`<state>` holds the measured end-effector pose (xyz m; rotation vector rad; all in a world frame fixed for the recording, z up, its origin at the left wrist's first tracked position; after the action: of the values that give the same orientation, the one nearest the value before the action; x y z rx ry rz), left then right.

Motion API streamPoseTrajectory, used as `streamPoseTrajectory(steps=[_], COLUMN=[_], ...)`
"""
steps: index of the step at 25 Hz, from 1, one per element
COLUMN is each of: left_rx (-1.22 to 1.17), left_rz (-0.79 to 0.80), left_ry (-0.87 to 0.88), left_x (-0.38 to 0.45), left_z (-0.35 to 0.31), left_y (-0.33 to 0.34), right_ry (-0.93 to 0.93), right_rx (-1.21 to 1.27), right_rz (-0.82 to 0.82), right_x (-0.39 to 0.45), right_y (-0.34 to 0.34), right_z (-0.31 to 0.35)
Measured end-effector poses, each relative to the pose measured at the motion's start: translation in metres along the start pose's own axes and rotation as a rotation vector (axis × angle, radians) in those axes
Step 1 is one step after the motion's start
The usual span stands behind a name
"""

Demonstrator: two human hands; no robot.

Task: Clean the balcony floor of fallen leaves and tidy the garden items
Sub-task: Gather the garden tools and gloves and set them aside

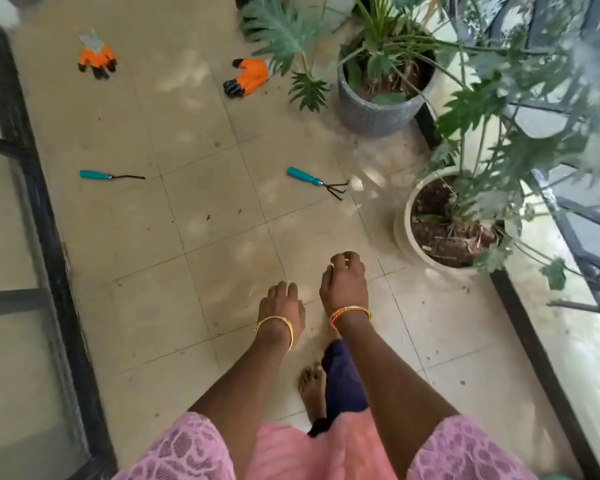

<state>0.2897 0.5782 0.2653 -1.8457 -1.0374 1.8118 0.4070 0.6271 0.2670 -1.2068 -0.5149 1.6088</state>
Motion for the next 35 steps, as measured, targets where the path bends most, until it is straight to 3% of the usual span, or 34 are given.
streamPoseTrajectory(steps=[9,16,20,23,26,31,35], left_rx=[-0.085,-0.049,0.031,0.052,-0.078,-0.081,-0.027], left_rz=[0.069,0.072,0.143,0.184,0.169,0.181,0.209], left_ry=[-0.078,-0.023,0.054,0.133,0.2,0.289,0.285], left_x=[0.117,0.231,0.334,0.409,0.455,0.465,0.445], left_z=[0.003,0.032,0.053,0.054,0.051,0.06,0.075], left_y=[-0.089,-0.136,-0.115,-0.09,-0.065,-0.022,-0.027], right_ry=[-0.083,0.085,0.279,0.261,0.207,0.098,-0.007], right_rx=[-0.224,-0.202,-0.047,-0.193,-0.289,-0.484,-0.485], right_rz=[0.237,0.436,0.349,0.272,0.205,0.244,0.247], right_x=[0.129,0.225,0.309,0.367,0.4,0.41,0.378], right_y=[-0.004,0.039,0.09,0.126,0.161,0.206,0.203], right_z=[0.054,0.082,0.063,0.042,0.022,0.011,0.028])
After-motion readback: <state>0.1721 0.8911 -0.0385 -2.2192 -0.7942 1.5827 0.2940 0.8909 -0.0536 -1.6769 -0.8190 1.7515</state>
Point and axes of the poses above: each hand's wrist, its own x-axis towards the middle knuckle, its own y-axis out of the palm, z = x × y, the point moved 4 cm from there along x, towards the middle knuckle, and after that the axes turned 5 degrees about -x, right-handed, at the moved point
